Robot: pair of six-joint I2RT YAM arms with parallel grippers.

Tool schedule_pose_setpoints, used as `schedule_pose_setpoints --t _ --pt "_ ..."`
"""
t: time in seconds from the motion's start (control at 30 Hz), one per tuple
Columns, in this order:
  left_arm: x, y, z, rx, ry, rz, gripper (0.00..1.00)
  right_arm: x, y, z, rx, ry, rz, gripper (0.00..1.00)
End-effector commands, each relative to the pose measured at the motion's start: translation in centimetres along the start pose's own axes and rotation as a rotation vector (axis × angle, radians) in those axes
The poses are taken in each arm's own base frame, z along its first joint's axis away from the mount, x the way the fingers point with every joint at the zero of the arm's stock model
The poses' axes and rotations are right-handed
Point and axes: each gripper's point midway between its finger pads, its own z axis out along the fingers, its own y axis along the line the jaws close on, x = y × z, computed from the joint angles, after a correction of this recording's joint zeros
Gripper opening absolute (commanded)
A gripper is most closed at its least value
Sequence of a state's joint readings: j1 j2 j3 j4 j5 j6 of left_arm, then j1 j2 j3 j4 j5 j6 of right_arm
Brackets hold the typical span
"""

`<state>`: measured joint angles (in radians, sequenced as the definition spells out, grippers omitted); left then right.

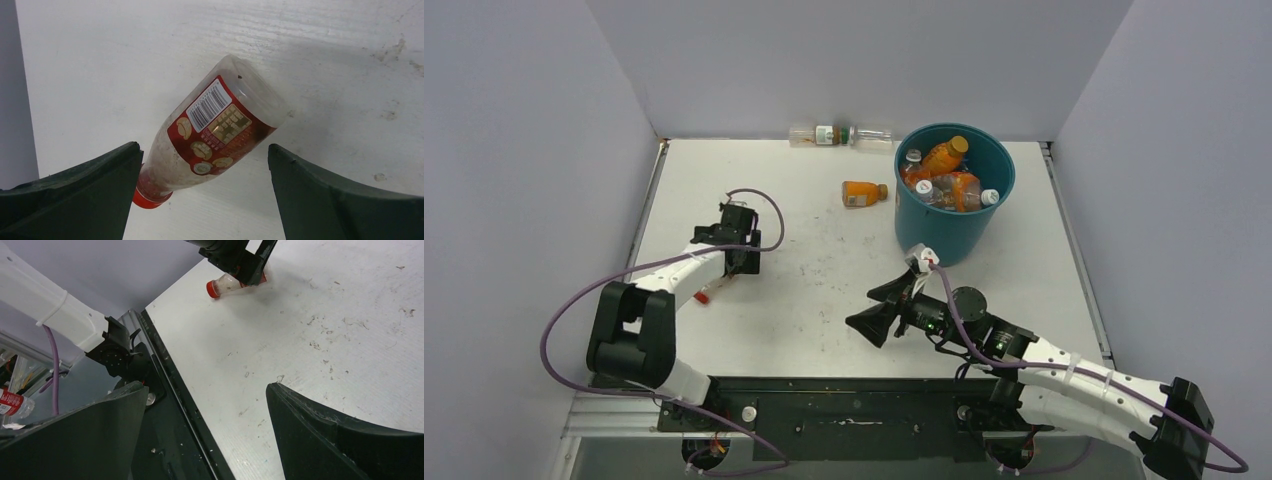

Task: Put the plastic bottles in the bin
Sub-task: Pick up the plastic bottle at the center of the board.

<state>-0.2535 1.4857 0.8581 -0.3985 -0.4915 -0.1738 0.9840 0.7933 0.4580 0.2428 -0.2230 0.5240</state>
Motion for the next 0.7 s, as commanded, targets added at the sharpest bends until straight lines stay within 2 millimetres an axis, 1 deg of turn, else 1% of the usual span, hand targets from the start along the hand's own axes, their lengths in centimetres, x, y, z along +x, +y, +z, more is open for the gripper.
schedule_pose_setpoints --t 0.0,0.07,0.2,0.37,0.5,0.57,0.63,0.67 --pt "-1.7 -0.7 1.3 0.013 0.003 0.005 0.97 -2.9 1.2 -0.3 -0.026 -0.102 -0.039 0.91" --pt "-1.6 -1.4 1.7 0.036 0.029 0.008 1.0 -2.9 1.2 -0.4 -0.021 -0.098 -0.041 0.91" --pt "-0.8 -3.1 2.1 0.11 0.062 0.002 0.87 -3.2 0.9 -0.9 0.001 -0.108 -0.05 0.91" --pt "0.0 -4.3 2.2 0.171 0.082 -0.013 0.73 -3.3 0.9 -1.0 0.008 -0.116 -0.047 0.91" --pt "-0.3 -4.8 1.5 0.215 0.063 -0.042 0.51 -3.0 0.6 -0.8 0.015 -0.109 -0.035 0.91" --pt "-0.6 -5.0 1.0 0.237 0.049 -0.06 0.41 -2.7 0.4 -0.7 0.022 -0.107 -0.022 0.91" --pt "-1.5 -5.2 -0.3 0.268 0.025 -0.091 0.29 -2.6 -0.1 -0.5 0.047 -0.118 0.022 0.91" --pt "-2.6 -5.3 -1.8 0.303 -0.017 -0.111 0.25 -2.4 -0.3 -0.4 0.053 -0.134 0.05 0.9"
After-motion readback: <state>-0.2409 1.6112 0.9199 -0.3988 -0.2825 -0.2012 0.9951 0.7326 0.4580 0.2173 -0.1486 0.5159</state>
